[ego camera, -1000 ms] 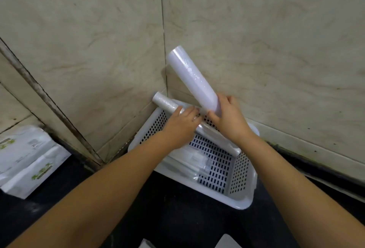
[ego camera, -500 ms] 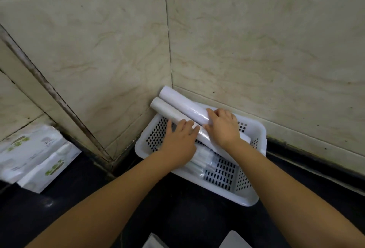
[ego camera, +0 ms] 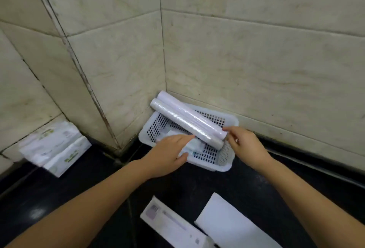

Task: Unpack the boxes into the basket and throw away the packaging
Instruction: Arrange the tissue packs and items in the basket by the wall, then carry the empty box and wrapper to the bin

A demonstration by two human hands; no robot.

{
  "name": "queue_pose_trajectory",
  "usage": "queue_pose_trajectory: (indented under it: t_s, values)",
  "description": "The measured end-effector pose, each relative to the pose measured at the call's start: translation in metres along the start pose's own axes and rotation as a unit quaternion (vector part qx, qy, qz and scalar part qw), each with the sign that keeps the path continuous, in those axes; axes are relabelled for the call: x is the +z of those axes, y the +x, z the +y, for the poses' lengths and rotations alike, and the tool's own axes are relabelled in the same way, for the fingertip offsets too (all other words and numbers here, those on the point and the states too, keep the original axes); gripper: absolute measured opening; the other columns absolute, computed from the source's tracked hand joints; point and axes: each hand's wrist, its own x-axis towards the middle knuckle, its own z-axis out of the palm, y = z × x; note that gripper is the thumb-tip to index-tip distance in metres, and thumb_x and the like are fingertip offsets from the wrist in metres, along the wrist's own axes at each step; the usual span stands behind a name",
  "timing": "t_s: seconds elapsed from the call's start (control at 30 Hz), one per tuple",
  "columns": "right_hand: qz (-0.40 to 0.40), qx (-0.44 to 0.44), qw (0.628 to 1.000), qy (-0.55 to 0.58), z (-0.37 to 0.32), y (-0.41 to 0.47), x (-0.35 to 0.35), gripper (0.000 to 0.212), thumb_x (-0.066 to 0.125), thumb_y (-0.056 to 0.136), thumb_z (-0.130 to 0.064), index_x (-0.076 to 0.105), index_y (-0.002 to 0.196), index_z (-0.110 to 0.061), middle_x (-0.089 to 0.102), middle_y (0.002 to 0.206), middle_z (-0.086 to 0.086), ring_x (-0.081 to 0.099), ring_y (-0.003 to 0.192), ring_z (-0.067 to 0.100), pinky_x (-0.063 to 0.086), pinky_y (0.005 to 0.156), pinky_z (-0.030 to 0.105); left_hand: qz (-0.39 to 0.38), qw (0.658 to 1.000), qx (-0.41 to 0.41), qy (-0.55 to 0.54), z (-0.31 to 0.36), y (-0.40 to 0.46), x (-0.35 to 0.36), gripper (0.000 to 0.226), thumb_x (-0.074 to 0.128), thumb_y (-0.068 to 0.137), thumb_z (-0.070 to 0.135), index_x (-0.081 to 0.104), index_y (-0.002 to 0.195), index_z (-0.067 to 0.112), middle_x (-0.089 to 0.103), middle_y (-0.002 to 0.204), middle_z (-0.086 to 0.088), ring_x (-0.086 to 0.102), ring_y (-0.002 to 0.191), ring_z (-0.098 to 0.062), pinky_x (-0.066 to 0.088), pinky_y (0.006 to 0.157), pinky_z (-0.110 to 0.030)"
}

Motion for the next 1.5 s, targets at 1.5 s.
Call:
queue_pose_trajectory:
  t_s: [1.5]
  values:
    - [0.178,0.248,0.951,0.045,-0.056,-0.367,-0.114,0.034,0.054,0.09,-0.029,0.061,0.122,-0.019,0.064,0.09,-0.004,0.061,0.085,0.016,0.04,0.071,0.023,-0.061,0.956,-0.129,-0.255,0.205,-0.131,0.006,0.058,0.064,0.082,0.043,0.042,0.131,0.022,0.058,0.123,-0.004,0.059,0.108,-0.022,0.049,0.092,-0.042]
